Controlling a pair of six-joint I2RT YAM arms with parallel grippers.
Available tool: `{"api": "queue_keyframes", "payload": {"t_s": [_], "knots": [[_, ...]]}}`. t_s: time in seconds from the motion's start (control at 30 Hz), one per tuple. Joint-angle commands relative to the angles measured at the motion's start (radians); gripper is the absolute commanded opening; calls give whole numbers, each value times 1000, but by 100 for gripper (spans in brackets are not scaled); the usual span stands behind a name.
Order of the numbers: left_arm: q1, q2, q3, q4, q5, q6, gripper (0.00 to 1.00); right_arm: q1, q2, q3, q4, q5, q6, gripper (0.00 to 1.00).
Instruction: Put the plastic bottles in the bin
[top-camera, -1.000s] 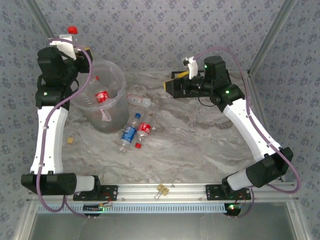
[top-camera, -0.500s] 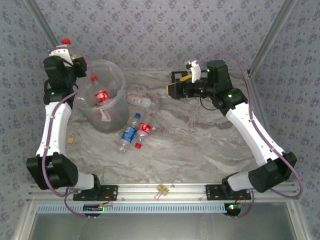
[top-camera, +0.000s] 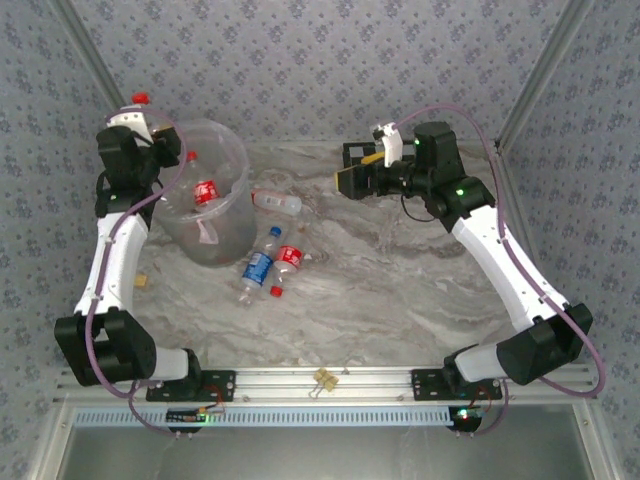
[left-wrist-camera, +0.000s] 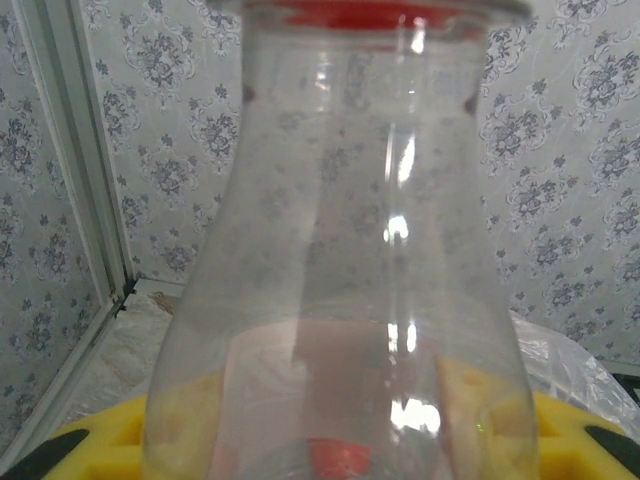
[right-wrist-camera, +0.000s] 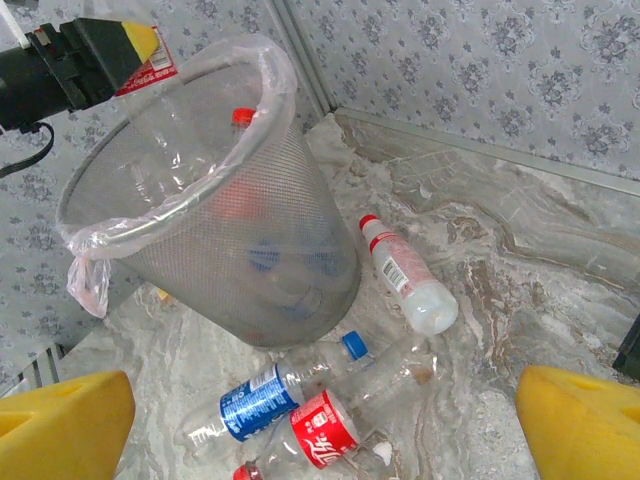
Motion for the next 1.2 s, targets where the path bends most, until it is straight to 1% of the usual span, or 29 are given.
{"api": "queue_keyframes", "payload": {"t_s": [0.0, 0.13, 0.33, 0.43, 0.53, 0.6, 0.67, 0.77, 0.8, 0.9, 0.93, 1.0, 1.1, 1.17], "knots": [[6, 20, 75, 25, -84, 71, 24, -3, -11, -12, -7, -7, -16, 100], [8, 49, 110, 98, -99, 83, 26, 3, -10, -13, -12, -9, -26, 100], [9, 101, 158, 123, -124, 109, 35, 5, -14, -8, -34, -6, -40, 100], [10, 129, 127, 126, -116, 115, 36, 7, -15, -10, -35, -6, -43, 100], [10, 116, 44, 154, -89, 100, 37, 6, -14, -9, -44, -1, -49, 100], [9, 89, -11, 157, -58, 89, 43, 3, -14, -8, -52, 3, -59, 100], [9, 58, -56, 154, -46, 77, 51, 2, -14, -8, -53, 5, -62, 100], [9, 11, -84, 115, -41, 67, 68, 0, -11, -6, -48, 2, -60, 100], [9, -5, -84, 100, -26, 69, 75, 1, -8, -5, -45, 1, -58, 100], [9, -35, -43, 42, 11, 81, 88, 3, 1, -3, -38, -6, -50, 100], [9, -42, -17, 18, 14, 85, 90, 4, 3, -4, -37, -7, -48, 100], [12, -46, 45, -29, 5, 83, 92, 8, 9, -4, -36, -7, -46, 100], [17, -16, 177, -137, 6, 55, 92, 13, 12, -5, -36, -6, -44, 100], [17, 16, 257, -191, 21, 37, 90, 15, 14, -3, -37, -3, -44, 100]]}}
